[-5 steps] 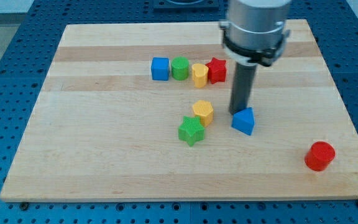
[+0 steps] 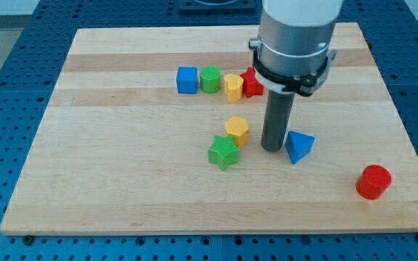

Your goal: Move the blue triangle to the top of the red circle

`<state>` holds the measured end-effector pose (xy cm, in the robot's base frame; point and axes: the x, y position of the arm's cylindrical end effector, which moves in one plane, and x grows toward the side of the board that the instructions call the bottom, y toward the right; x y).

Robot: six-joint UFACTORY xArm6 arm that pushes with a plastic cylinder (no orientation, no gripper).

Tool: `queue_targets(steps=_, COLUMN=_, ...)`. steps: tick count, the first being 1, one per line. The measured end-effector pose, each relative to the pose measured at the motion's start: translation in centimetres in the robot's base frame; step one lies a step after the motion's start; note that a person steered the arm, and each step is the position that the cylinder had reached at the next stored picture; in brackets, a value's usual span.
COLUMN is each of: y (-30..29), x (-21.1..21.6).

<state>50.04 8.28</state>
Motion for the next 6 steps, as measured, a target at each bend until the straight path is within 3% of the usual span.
queue_targets(steps=2, y=6.2, x=0.2)
queue_targets(steps=5, y=7.7, x=-2.1)
queue_targets(steps=6, y=10.1, x=0.0)
